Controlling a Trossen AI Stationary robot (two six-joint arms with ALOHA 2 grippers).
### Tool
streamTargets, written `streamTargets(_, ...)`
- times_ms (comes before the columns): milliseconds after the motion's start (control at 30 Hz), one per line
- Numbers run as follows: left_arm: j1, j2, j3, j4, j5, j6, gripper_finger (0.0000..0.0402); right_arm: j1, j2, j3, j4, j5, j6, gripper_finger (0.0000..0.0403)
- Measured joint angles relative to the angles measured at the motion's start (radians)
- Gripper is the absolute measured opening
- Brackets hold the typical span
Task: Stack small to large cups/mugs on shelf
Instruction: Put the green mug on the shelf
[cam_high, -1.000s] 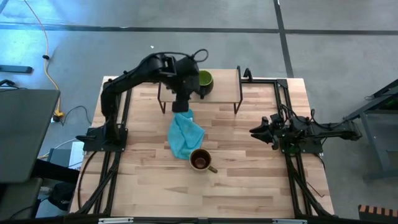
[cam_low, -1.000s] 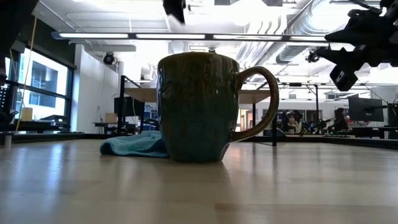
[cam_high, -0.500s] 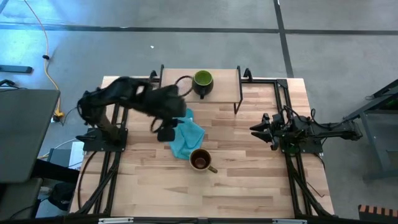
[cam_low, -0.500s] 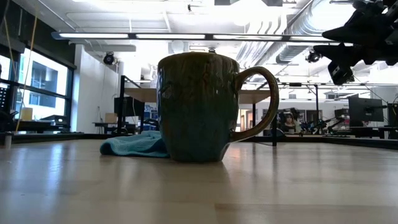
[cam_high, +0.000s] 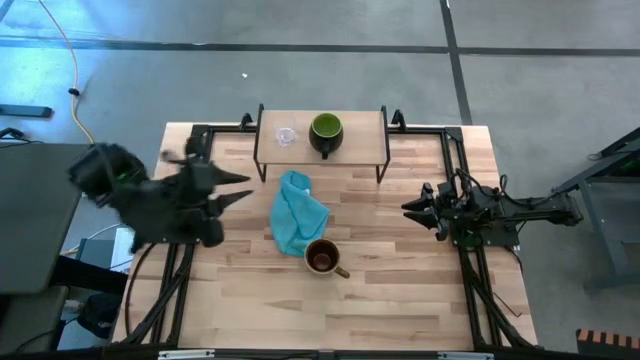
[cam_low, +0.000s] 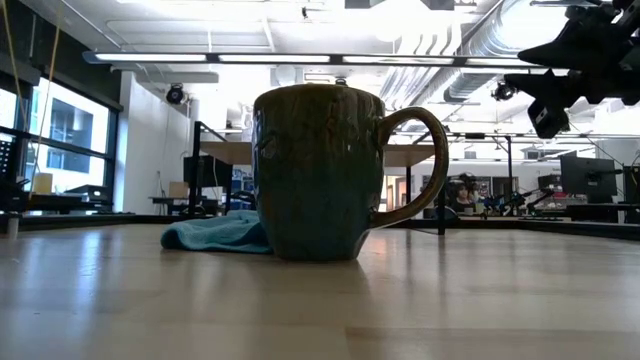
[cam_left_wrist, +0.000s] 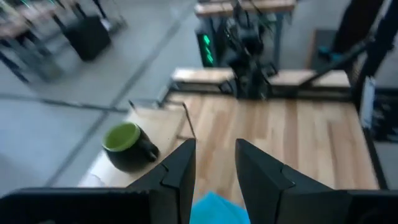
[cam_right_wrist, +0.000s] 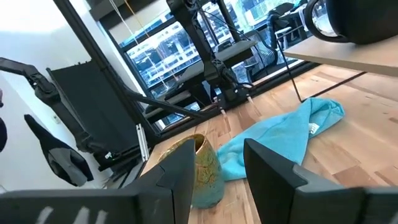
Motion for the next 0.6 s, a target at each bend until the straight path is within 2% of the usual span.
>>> streamTargets(167,-0.154,-0.003,-0.013,-0.039,-0.255,-0.046,0.0102,0.000,0.000,0.000,0.030,0.010,0.068,0.0128)
streamTargets(267,-0.214,-0.021,-0.073,-0.042,-0.360,-0.041,0.0102,0.000,0.000,0.000,0.054,0.036,0.094,0.0128)
streamTargets(400,-0.262,-0.091,-0.229,-0.043,-0.447,-0.103,0.0102,0.000,0.000,0.000,0.090,0.086,0.092,0.0128)
streamTargets(600,-0.321,-0.274,-0.567,-0.044,-0.595,-0.351,0.0102,0.000,0.000,0.000,0.121,0.165,0.059,0.0128)
